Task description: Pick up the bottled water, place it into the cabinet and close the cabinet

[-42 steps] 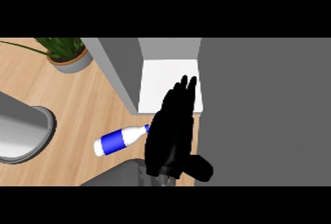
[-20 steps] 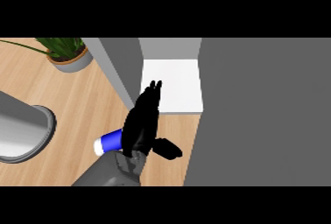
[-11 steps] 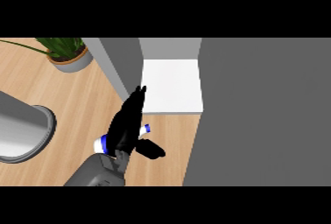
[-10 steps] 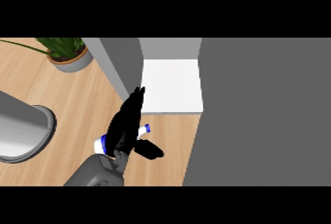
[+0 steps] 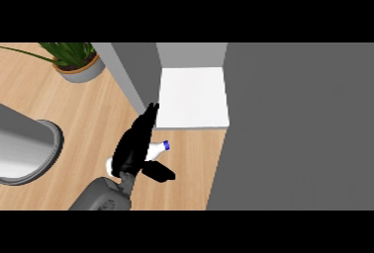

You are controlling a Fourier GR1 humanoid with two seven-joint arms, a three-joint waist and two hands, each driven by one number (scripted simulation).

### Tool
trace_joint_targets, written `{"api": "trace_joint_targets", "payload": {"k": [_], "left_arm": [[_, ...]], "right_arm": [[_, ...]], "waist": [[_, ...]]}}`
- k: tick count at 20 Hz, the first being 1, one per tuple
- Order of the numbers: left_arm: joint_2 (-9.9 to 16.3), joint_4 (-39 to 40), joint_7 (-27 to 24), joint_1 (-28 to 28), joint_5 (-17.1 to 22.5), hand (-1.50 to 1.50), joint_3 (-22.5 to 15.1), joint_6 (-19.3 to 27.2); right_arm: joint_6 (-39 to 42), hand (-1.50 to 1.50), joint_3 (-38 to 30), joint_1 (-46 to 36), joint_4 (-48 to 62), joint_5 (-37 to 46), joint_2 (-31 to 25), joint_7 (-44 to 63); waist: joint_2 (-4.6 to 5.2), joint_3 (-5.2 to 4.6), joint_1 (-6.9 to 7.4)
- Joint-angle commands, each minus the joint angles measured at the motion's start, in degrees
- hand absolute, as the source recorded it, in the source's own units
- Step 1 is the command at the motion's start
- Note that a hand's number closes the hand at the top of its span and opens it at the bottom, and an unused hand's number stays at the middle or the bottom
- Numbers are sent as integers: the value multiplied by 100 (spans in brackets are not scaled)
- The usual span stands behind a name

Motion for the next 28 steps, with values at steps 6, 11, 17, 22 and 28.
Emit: {"api": "trace_joint_targets", "payload": {"k": [6,11,17,22,28], "left_arm": [[276,610,-770,662,254,-150,452,149],[224,1249,-1308,665,219,-150,661,457],[384,1414,-1693,851,154,-150,879,589],[314,1554,-1974,917,83,-150,995,599],[465,1259,-2310,1326,173,-150,1203,543]], "right_arm": [[-92,-150,-78,318,-836,306,-440,199],[-303,-150,59,-95,-384,403,-189,110],[-394,-150,169,-2,-911,533,-482,456],[-483,-150,369,-326,-558,740,-278,607],[-504,-150,349,40,-309,575,-364,-48]], "waist": [[33,-11,-11],[50,-16,-2],[37,-16,19],[38,-13,50],[33,-8,51]]}}
